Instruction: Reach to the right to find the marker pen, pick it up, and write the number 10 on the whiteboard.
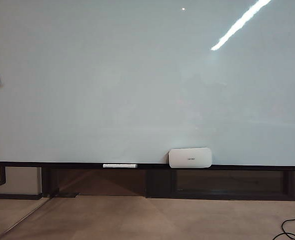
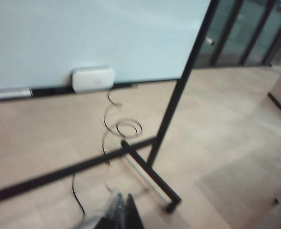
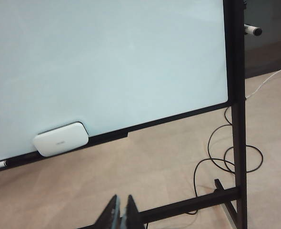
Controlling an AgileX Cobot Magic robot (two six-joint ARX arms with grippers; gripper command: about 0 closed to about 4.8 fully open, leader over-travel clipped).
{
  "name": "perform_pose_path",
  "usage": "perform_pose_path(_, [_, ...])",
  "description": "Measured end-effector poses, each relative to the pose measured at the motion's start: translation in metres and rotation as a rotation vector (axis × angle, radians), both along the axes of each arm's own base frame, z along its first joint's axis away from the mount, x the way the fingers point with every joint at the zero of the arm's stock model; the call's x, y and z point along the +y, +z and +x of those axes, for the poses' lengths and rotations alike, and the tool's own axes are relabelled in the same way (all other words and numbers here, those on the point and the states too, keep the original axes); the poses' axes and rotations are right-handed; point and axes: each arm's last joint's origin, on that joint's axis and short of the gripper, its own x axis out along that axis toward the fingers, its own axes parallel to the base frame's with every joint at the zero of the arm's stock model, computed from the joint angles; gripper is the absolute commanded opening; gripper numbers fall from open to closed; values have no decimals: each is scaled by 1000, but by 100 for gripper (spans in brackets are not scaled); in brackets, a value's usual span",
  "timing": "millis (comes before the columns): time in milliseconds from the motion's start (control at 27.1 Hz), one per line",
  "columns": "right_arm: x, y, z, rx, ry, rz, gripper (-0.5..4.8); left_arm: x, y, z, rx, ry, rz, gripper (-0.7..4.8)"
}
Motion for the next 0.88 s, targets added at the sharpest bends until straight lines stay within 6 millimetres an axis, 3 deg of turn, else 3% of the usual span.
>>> perform_pose_path(184, [0,1,0,-7,3,1,22,-3,-2,5,40,-71,-5,-6])
perform_pose_path(442, [1,1,0,-6,26,4,21,-10,25,23,16,-136,-16,-6])
perform_pose_path(664, [1,1,0,-6,26,6,-5,-26,21,41,109,-234,23,-6])
perform_pose_path(885, [1,2,0,-19,26,6,-5,-35,25,48,90,-255,28,-6])
